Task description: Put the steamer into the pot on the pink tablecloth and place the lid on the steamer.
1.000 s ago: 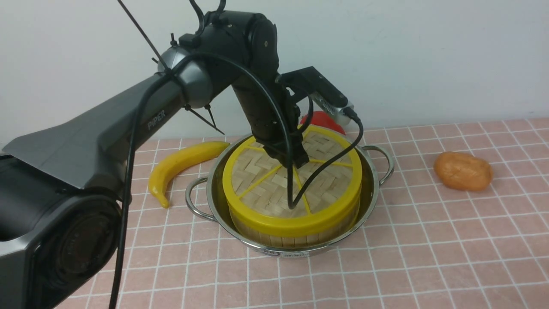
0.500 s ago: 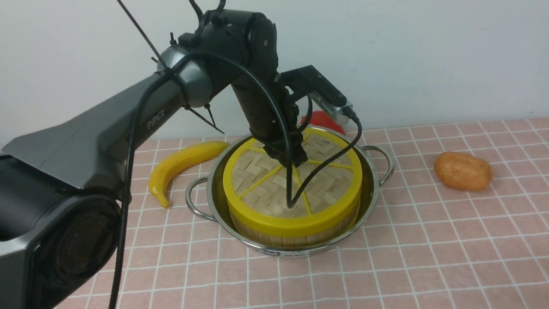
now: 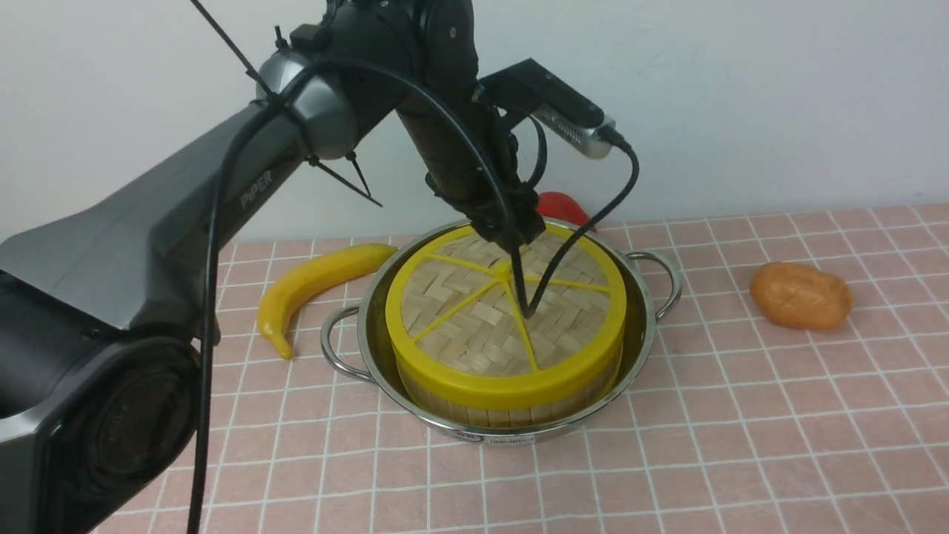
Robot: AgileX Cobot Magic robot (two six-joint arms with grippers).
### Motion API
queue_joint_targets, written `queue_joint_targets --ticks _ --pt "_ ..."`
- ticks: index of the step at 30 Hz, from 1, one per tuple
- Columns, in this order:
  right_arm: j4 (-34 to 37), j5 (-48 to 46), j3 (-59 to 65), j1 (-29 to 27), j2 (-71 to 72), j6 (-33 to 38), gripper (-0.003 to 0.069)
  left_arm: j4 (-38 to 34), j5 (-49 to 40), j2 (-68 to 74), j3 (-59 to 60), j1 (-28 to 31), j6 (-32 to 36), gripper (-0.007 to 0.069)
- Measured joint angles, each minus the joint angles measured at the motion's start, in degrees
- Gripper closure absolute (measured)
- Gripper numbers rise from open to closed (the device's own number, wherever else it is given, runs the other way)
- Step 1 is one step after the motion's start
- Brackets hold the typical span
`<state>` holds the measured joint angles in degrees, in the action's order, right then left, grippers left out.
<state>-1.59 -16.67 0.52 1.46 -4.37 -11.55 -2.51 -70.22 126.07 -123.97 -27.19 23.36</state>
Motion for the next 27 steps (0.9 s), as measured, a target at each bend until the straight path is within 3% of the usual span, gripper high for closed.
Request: queue_joint_targets --ticks 5,11,15,16,18,20,27 --pt "0.0 0.0 0.0 0.0 0.0 0.0 0.0416 0.14 -0.05 -2.17 0.0 0.0 -4.56 0.0247" --pt "0.0 0.0 0.0 0.0 0.0 0.0 0.0416 -1.01 0.02 -6.89 6.18 0.0 -6.64 0.0335" --pt "0.0 0.0 0.0 0.0 0.0 0.0 0.0416 1.04 0.02 -12.37 16.35 0.0 -6.67 0.0491" --pt "0.0 0.0 0.0 0.0 0.0 0.0 0.0416 1.16 0.02 -12.67 16.74 0.0 -6.67 0.0491" --pt "0.0 0.0 0.0 0.0 0.0 0.0 0.0416 1.57 -0.1 -16.33 20.32 0.0 -6.25 0.0594" --pt "0.0 0.0 0.0 0.0 0.0 0.0 0.0416 1.51 -0.09 -19.55 21.99 0.0 -6.25 0.0638" --pt "0.0 0.0 0.0 0.0 0.0 0.0 0.0416 -3.18 -0.16 -28.99 23.87 0.0 -6.65 0.0635"
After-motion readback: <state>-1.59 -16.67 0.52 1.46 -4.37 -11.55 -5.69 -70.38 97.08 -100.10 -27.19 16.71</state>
